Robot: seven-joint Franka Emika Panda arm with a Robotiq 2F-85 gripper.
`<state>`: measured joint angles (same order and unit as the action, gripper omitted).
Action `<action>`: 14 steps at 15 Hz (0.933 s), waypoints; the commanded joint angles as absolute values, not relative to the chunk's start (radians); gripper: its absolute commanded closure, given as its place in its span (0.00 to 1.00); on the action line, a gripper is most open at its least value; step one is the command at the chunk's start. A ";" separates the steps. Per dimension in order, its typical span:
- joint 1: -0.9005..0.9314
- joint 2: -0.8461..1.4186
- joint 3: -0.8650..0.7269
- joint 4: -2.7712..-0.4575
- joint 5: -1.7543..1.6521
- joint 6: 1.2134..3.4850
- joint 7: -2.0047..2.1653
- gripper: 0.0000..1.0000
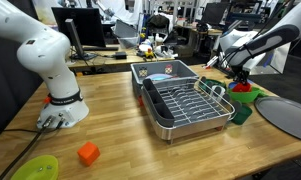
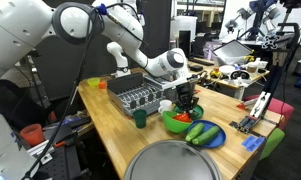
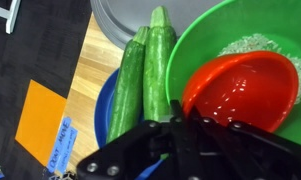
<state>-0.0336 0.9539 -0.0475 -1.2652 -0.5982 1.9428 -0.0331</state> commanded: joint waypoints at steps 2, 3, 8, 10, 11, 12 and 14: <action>0.003 0.854 -0.094 -1.436 -0.591 2.041 0.017 0.98; 0.012 0.837 -0.101 -1.463 -0.596 2.052 0.033 0.98; 0.051 0.730 -0.134 -1.596 -0.624 2.101 0.117 0.98; 0.062 0.691 -0.142 -1.643 -0.636 2.114 0.147 0.98; 0.066 0.673 -0.146 -1.665 -0.643 2.119 0.163 0.98; 0.067 0.653 -0.147 -1.690 -0.650 2.127 0.179 0.98; 0.065 0.615 -0.149 -1.741 -0.661 2.157 0.214 0.98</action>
<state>0.0556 0.6884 -0.1310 -1.6330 -0.6318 2.0860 0.1606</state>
